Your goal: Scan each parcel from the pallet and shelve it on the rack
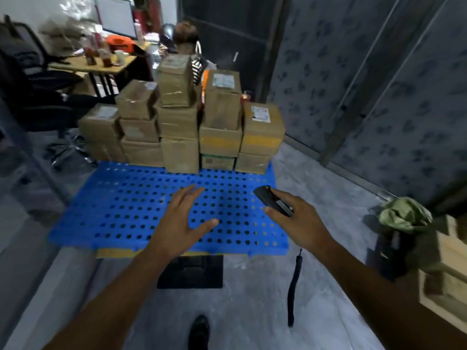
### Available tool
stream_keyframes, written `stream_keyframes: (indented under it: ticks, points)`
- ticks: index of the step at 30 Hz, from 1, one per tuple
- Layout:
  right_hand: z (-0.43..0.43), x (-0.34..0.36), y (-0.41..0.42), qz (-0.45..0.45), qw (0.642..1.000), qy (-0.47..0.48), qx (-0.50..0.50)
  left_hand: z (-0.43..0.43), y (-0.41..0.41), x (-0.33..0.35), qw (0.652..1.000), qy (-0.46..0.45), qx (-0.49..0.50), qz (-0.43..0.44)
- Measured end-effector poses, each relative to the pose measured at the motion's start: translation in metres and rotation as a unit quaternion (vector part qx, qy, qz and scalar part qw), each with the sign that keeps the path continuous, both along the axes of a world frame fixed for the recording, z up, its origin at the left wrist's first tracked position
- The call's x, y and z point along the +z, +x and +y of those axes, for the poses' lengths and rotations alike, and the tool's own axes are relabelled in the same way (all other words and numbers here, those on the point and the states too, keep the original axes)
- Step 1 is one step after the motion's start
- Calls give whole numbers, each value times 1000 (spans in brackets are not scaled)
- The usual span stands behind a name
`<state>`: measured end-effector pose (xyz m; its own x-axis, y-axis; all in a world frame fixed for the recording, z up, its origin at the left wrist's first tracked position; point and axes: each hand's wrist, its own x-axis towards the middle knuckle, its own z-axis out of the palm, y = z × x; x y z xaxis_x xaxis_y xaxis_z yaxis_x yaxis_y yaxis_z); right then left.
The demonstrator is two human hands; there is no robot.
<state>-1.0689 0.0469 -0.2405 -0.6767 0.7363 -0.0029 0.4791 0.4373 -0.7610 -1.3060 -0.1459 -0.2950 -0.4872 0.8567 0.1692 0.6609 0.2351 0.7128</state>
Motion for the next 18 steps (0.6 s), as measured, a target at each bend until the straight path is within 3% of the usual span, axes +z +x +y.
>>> stream_keyframes:
  ticks: [10,18]
  points:
    - [193,-9,-44,-15,995,27,-90,238,-42,14,997,-23,-75,-27]
    - [345,-42,-67,23,993,18,-110,376,-61,34,999,29,-23,35]
